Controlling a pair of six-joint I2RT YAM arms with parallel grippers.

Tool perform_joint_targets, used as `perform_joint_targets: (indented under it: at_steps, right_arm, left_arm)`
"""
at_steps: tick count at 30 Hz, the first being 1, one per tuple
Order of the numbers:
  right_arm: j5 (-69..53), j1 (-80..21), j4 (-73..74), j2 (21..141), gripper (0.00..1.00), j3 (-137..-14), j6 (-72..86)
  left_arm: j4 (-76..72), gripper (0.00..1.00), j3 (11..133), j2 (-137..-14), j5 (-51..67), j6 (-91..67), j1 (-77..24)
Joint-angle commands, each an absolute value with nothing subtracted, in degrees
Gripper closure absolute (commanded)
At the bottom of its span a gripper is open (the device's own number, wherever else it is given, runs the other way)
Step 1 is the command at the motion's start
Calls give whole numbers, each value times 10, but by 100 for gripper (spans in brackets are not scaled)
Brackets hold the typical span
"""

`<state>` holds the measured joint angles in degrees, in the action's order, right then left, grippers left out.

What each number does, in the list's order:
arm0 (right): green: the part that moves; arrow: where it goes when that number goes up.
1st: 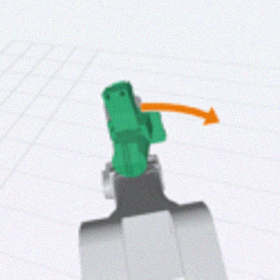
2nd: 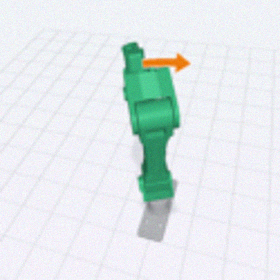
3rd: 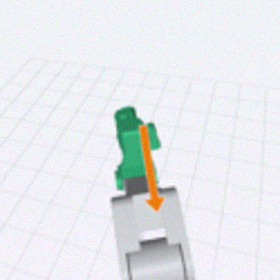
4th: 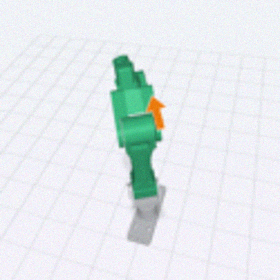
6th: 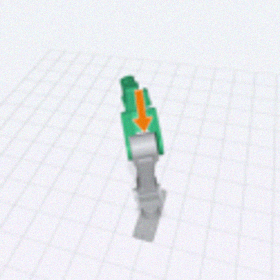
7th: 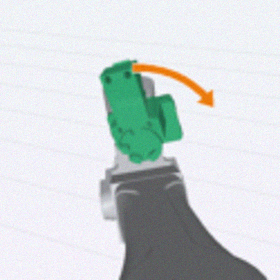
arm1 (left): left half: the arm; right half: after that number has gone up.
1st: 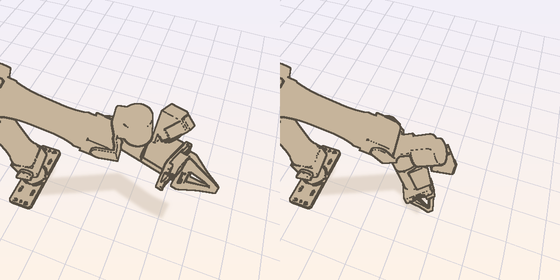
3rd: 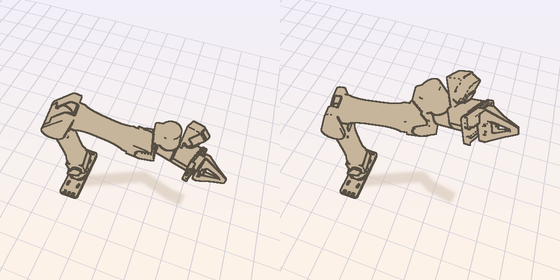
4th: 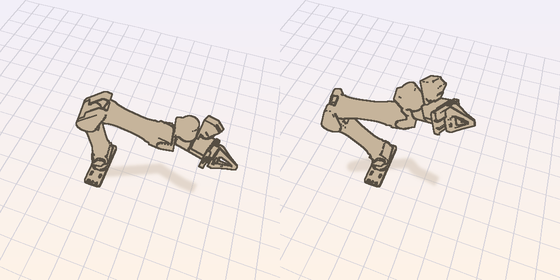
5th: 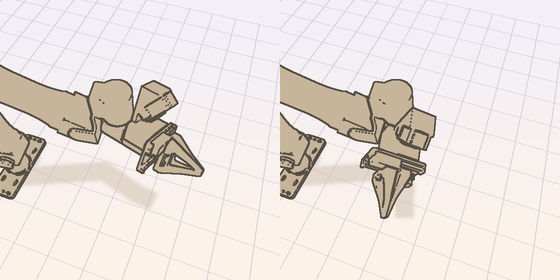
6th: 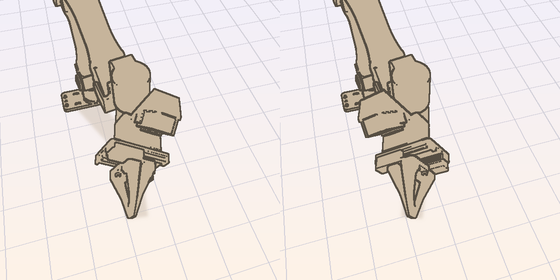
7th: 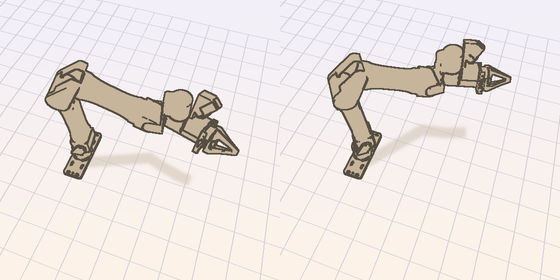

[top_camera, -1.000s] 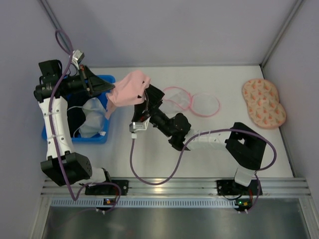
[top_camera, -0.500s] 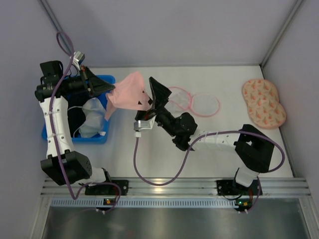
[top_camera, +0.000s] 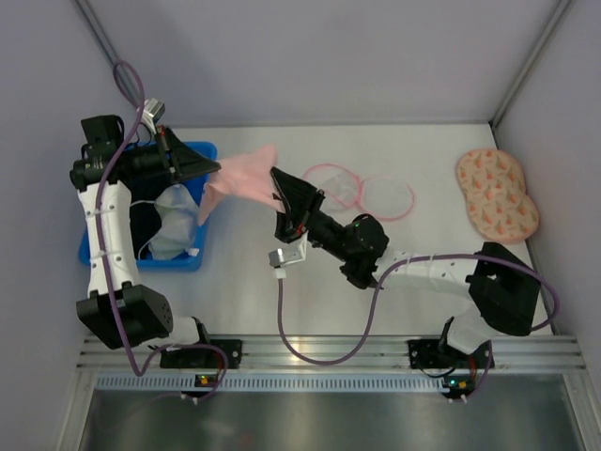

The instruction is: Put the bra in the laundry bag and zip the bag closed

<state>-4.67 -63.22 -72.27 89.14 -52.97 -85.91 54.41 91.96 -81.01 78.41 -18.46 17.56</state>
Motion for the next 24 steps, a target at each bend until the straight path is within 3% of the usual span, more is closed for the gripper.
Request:
perform_joint_targets:
  at_steps: [1,3,7,11,12,16,24]
  right_arm:
    - [-91,-628,-678,848,90,-558,-857]
    - [-91,-626,-622,827,100,-576,-852]
    - [-97,-626,-471,775,100,-596,-847]
    - [-68,-628,-255,715,100,-647,-803]
    - [-59,-627,-147,702,100,-690,-789]
    - [-3,-635,70,700,100,-797,-735]
    - [99,-644,430,751,100,-971,-581]
  left_arm:
    - [536,100,908,-786,773,-171,174]
    - [535,100,905,-780,759,-163,168]
    - [536,99,904,-767,723,-145,161]
    - [537,61,917,-762,681,-125,161]
    - [538,47,919,-761,674,-119,161]
    - [538,28,938,-765,632,-101,162]
    - [537,23,898,-737,571,-15,162]
